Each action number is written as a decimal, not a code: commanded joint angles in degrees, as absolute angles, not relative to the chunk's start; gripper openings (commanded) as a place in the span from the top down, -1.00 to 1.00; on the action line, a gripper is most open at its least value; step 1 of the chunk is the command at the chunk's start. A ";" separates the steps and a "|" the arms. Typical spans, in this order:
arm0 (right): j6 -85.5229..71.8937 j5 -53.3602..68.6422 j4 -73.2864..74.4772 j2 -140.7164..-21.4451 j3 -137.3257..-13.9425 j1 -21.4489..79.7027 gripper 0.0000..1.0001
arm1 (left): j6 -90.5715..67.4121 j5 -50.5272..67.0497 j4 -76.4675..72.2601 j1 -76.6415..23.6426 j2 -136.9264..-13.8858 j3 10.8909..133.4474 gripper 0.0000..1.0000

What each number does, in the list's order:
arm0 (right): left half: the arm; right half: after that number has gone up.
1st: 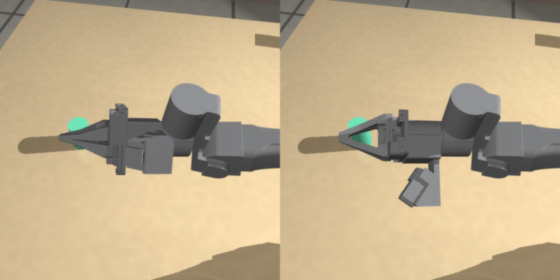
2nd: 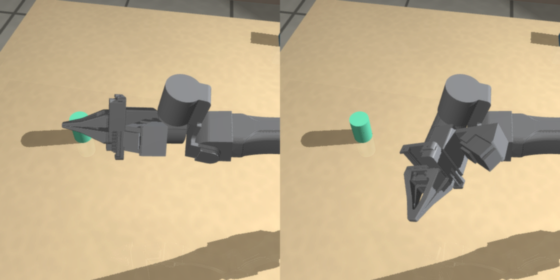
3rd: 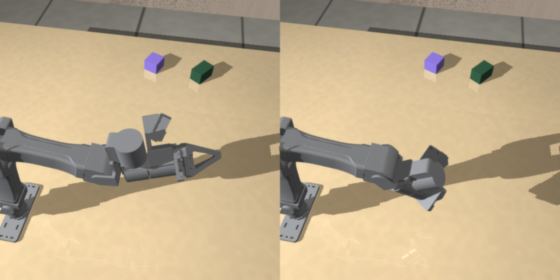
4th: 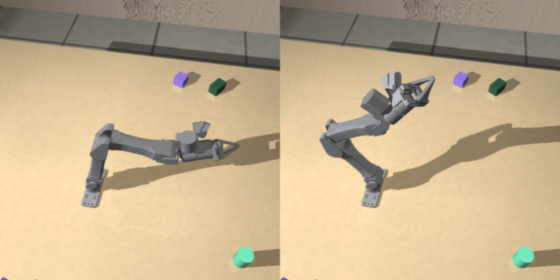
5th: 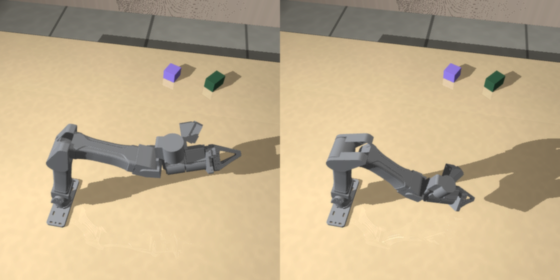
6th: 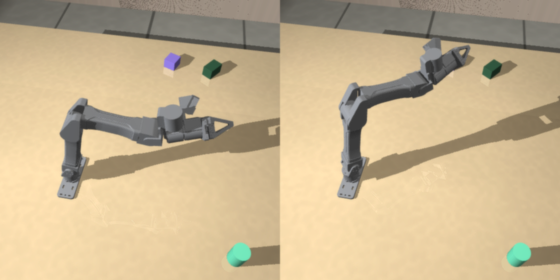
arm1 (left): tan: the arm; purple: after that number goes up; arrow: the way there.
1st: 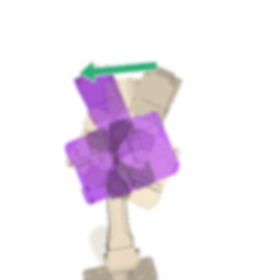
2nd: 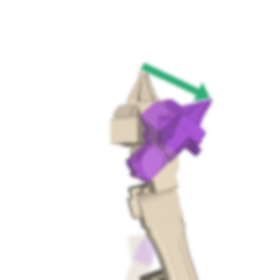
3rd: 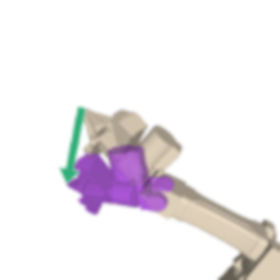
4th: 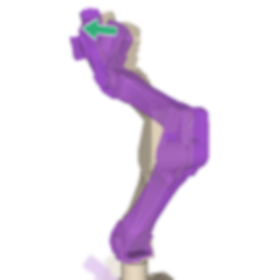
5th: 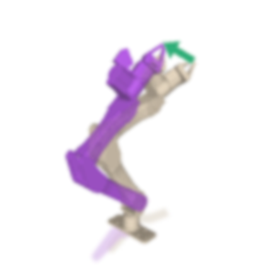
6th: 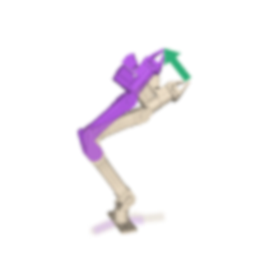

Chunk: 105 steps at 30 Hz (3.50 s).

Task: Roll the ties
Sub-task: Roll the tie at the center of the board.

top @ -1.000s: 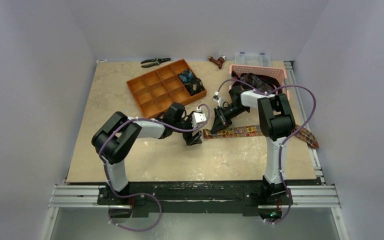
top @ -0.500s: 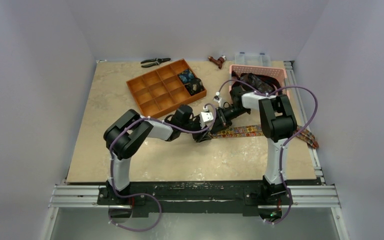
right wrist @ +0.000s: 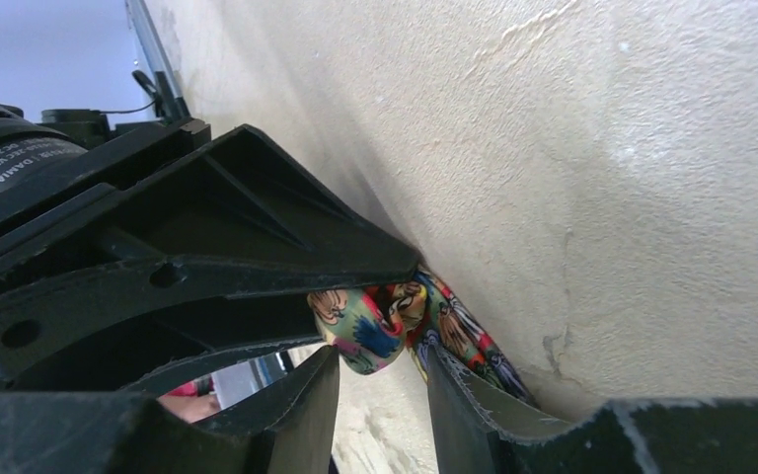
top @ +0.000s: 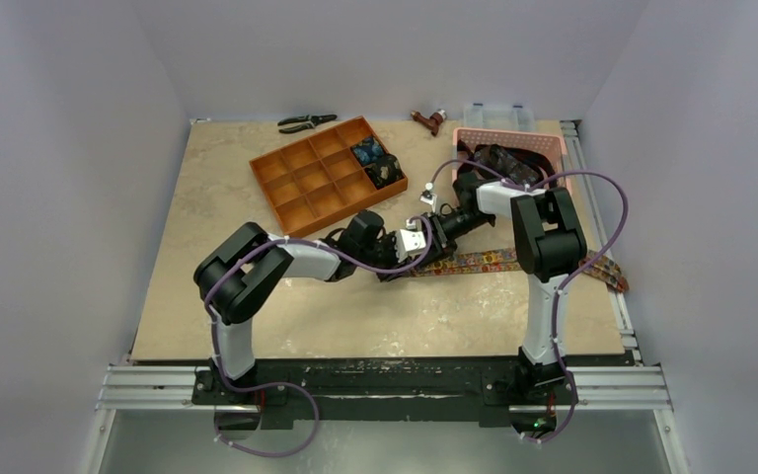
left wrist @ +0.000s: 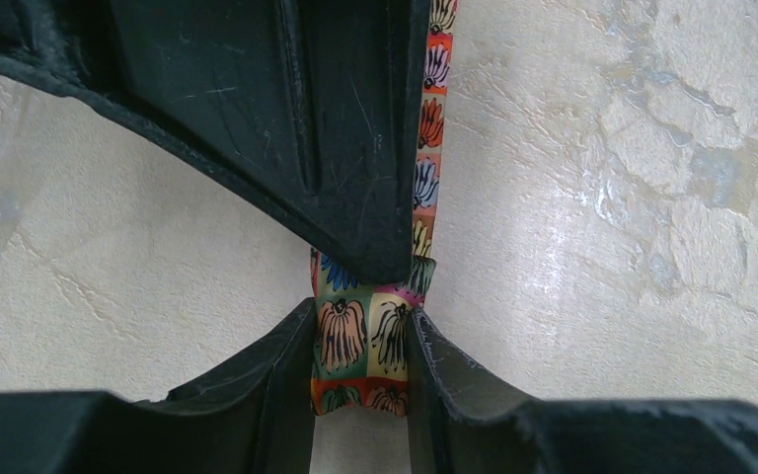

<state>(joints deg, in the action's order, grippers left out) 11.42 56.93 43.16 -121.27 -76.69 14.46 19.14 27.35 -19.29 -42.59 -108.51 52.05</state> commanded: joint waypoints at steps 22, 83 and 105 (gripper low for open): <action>6.53 54.81 42.65 -123.74 -79.88 15.51 0.43 | 20.75 21.75 -7.58 -43.59 -110.19 53.50 0.43; 5.20 49.93 44.85 -125.94 -82.39 16.92 0.88 | 20.76 21.81 -4.64 -43.52 -111.34 55.68 0.48; 9.77 34.66 43.54 -129.75 -80.07 15.94 1.00 | 7.12 37.61 -37.16 -39.66 -116.82 48.80 0.00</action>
<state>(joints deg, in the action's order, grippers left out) 5.58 51.09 47.77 -125.95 -81.56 16.05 12.10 35.83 -31.81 -39.66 -111.83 49.28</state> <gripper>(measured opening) 0.018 0.546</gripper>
